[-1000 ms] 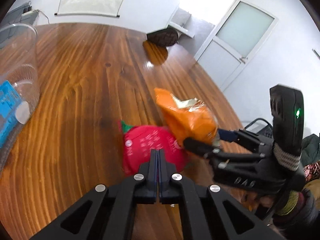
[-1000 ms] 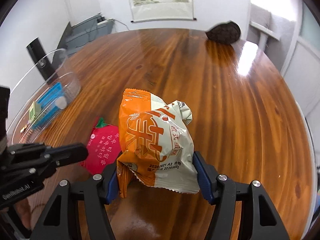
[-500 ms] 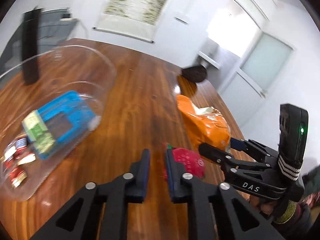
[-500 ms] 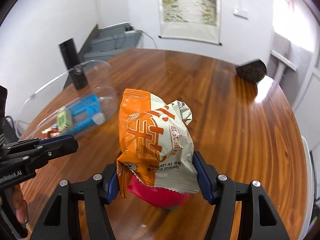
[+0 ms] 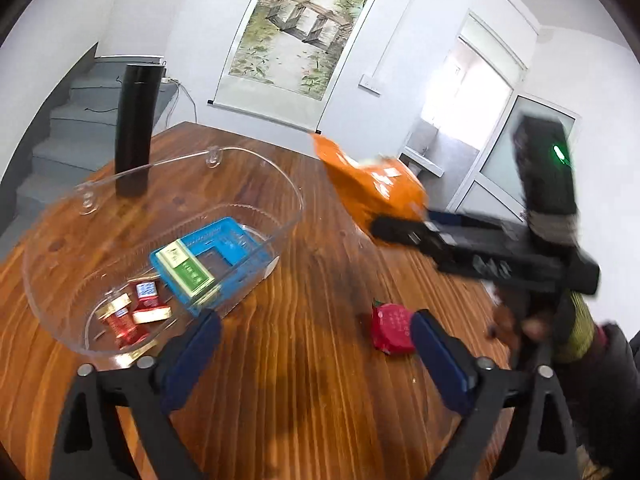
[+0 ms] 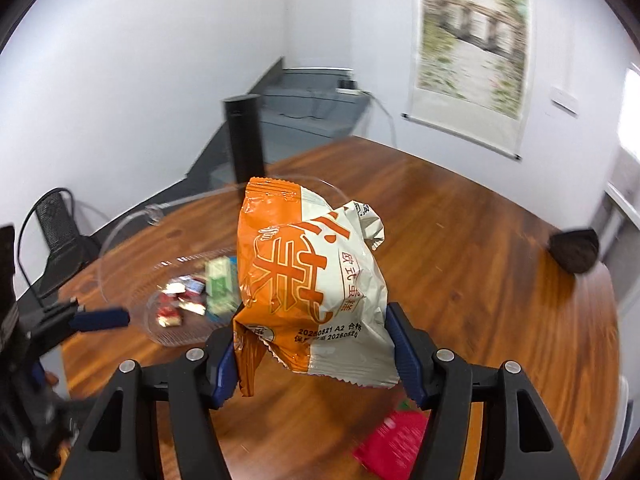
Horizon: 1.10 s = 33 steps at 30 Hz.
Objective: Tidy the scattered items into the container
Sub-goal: 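Lower the snack bag into the container and open the right tool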
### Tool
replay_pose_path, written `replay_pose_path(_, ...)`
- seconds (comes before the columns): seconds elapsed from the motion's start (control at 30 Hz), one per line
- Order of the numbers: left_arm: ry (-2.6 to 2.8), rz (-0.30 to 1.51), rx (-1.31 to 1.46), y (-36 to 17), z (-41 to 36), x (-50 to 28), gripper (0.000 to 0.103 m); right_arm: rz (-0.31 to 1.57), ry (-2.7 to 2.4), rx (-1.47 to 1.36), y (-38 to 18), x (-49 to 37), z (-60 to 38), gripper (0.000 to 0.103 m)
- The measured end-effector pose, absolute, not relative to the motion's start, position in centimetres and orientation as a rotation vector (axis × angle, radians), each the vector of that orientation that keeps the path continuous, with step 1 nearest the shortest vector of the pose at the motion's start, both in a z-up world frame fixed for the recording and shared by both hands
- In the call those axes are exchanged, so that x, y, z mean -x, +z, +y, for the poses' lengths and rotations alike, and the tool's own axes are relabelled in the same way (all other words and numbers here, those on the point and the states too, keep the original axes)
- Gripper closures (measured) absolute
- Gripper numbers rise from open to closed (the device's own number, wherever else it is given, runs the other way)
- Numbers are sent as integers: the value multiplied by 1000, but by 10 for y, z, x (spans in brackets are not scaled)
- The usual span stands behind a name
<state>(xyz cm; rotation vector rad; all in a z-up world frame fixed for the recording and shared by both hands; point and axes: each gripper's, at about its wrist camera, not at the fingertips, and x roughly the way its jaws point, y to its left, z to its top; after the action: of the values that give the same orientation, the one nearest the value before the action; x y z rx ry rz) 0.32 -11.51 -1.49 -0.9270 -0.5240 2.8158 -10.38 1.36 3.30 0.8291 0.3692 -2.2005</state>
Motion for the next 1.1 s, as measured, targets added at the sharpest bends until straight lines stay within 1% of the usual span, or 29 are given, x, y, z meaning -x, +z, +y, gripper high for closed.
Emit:
replay_pose_path(0.17,2798,-485,935,-15,-122,-20,2,412,-2079,-865,30,118,-39,38)
replay_pose_path(0.37,2798,-464,967,-18,-132,-36,2,541,-1984,-920,12,131,-99,38)
replay_pose_path(0.57,2797,-472,989,-22,-140,-43,2,629,-1922,-991,-9,141,-129,37)
replay_pose_path(0.7,2796,-486,992,-21,-146,-40,2,584,-1902,-1033,-16,151,-129,36)
replay_pose_path(0.8,2779,-473,990,-19,-143,-33,2,534,-1923,-1025,-12,151,-123,35)
replay_pose_path(1.1,2703,-412,969,-14,-123,-5,2,394,-2038,-964,23,154,-75,35)
